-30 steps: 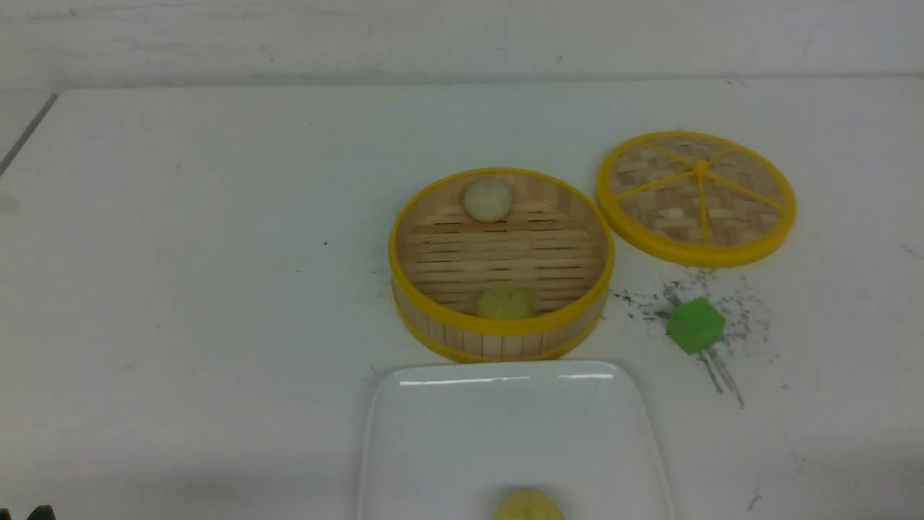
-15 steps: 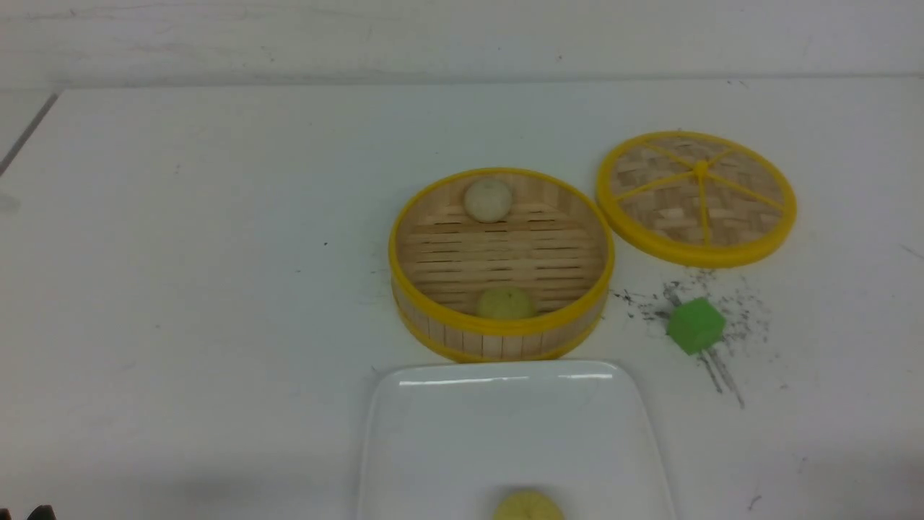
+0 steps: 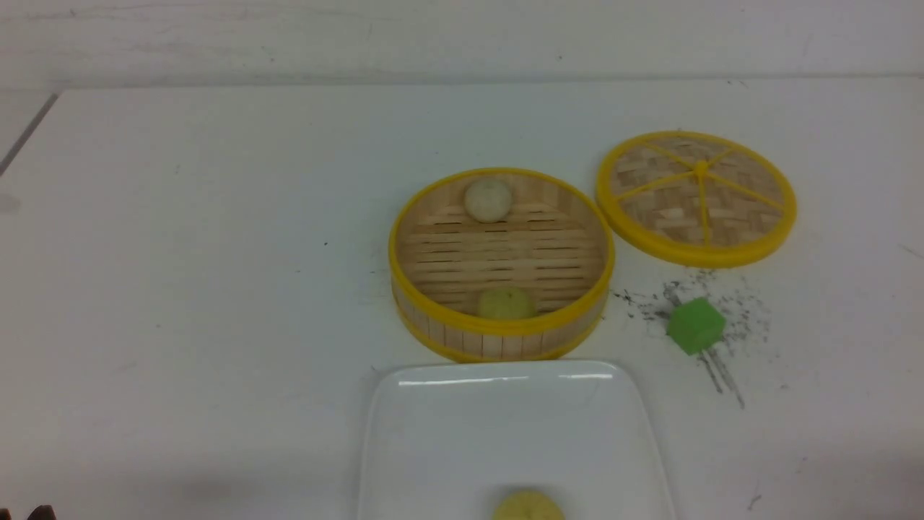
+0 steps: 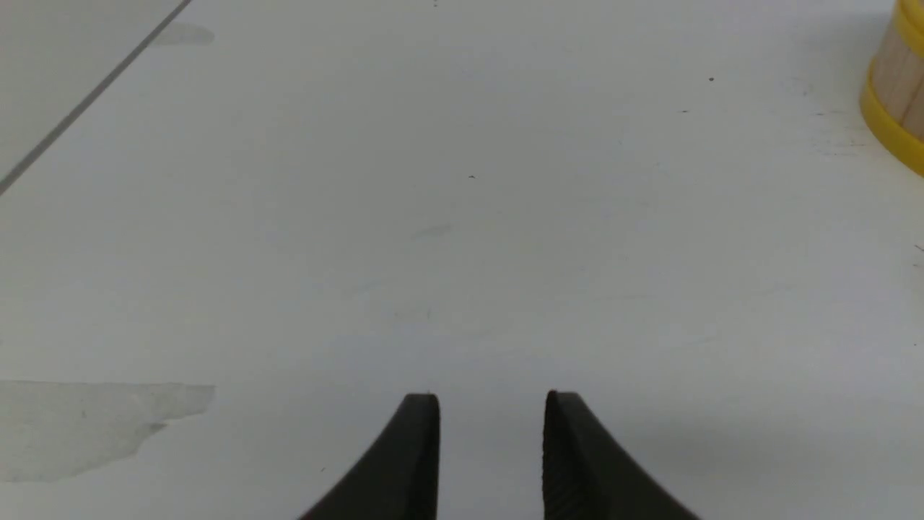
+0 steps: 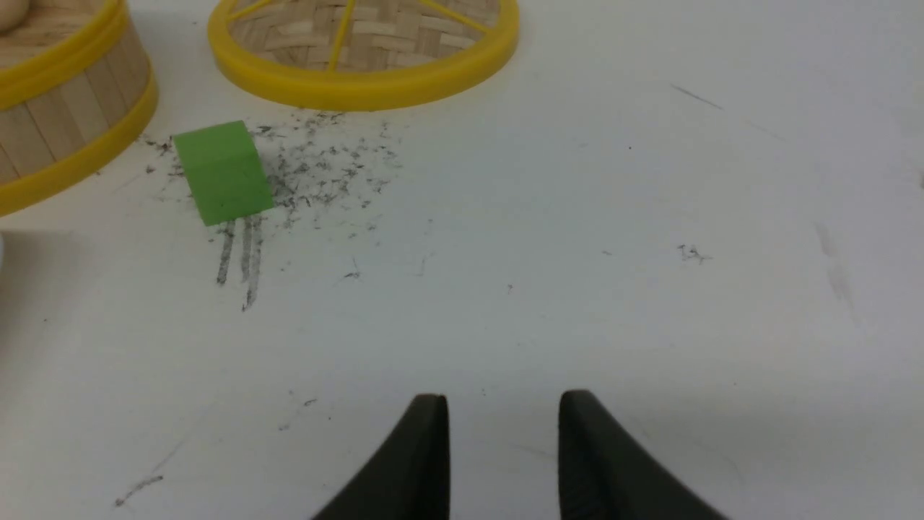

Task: Put the steamed buns into the plate on the white tablecloth.
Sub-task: 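Reach into the bamboo steamer and grasp a bun with the left gripper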

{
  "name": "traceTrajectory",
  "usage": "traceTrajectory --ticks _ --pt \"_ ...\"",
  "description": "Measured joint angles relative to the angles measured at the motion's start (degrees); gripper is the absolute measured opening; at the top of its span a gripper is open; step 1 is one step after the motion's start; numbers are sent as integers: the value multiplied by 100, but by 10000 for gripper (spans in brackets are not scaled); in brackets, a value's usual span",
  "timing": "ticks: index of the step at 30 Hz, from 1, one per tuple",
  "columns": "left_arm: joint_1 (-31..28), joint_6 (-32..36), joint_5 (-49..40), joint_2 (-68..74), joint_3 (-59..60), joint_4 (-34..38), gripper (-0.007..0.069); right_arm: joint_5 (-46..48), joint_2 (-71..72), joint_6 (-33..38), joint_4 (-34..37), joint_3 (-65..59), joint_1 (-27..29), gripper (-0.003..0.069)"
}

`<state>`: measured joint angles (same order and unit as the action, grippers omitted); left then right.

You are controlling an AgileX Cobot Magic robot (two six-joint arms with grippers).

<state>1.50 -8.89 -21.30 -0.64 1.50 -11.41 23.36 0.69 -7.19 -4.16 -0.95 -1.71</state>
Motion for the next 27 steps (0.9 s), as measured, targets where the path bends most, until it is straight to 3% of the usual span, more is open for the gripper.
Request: traceTrajectory --ticks 11,15,16,18,20,25,27 --pt "0 0 0 0 0 -2 240 0 0 0 24 0 0 239" --pt "0 -228 0 0 0 263 240 -54 0 -283 762 -8 0 239" --pt "0 -425 14 0 0 506 240 -74 0 -466 1234 -14 0 239" --pt "0 -1580 33 0 0 1925 240 -124 0 -1165 2679 -45 0 239" --pt "0 -2309 19 0 0 2778 240 -135 0 -1495 3535 -48 0 239" --pt "0 -3514 -30 0 12 4091 240 -175 0 -1607 4582 -48 0 239" --pt "0 -3661 -8 0 12 4210 240 -184 0 -1607 4740 -48 0 239"
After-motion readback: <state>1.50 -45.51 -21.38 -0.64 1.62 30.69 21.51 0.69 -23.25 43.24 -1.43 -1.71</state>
